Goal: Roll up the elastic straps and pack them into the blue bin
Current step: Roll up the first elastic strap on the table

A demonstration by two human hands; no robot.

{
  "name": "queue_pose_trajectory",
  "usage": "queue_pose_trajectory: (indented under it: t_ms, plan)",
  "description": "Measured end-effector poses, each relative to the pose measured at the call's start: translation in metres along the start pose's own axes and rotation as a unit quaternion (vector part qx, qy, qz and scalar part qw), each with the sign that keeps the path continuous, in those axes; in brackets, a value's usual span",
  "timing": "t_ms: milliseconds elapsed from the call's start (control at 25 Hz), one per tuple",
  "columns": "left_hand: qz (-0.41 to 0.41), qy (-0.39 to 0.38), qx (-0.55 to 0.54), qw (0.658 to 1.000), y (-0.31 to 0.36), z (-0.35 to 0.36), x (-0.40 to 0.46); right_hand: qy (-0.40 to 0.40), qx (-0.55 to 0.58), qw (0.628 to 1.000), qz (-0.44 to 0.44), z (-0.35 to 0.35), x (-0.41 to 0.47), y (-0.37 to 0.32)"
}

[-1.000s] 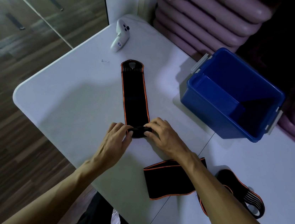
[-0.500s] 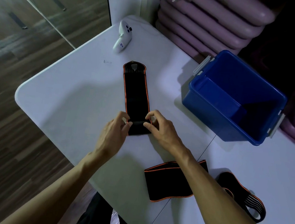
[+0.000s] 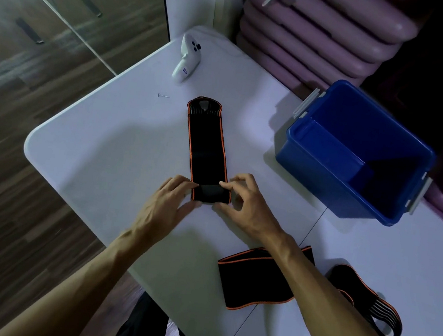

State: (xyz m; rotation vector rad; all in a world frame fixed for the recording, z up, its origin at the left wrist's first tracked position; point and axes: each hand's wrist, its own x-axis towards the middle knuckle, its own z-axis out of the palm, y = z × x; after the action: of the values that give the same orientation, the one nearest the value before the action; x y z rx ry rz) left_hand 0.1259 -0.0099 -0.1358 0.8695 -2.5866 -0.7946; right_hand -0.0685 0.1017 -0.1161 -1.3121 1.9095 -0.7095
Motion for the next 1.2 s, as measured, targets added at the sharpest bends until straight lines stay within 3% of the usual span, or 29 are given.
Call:
queue_pose_trajectory:
  t_ms: [120, 280, 480, 720, 840, 1000, 1200]
  plan:
    - [-0.02, -0.012, -0.025, 0.999, 0.003, -0.006, 0.003, -0.041, -0.048, 0.997, -0.032, -0.014, 0.008, 0.002]
    - [-0.106, -0.023, -0.063, 0.992, 0.003, -0.008, 0.015, -0.05, -0.05, 0.997, -0.031, -0.018, 0.026, -0.009]
    - [-0.182, 0.016, -0.11, 0.977, 0.008, -0.012, 0.027, 0.002, -0.01, 1.0, -0.015, -0.017, 0.042, -0.019]
    - [-0.1, 0.052, -0.066, 0.991, 0.007, -0.009, 0.028, 0.076, 0.016, 0.997, -0.014, -0.004, 0.043, -0.024]
    - [-0.039, 0.007, -0.029, 0.999, -0.005, -0.009, 0.02, 0.069, -0.009, 0.997, -0.017, 0.003, 0.04, -0.015]
    - [-0.011, -0.017, -0.012, 1.0, -0.01, -0.01, 0.016, 0.017, -0.095, 0.995, -0.017, 0.012, 0.023, -0.005]
    - [0.024, -0.042, 0.038, 0.998, -0.009, -0.019, 0.024, 0.067, -0.261, 0.96, -0.073, 0.022, 0.012, 0.001]
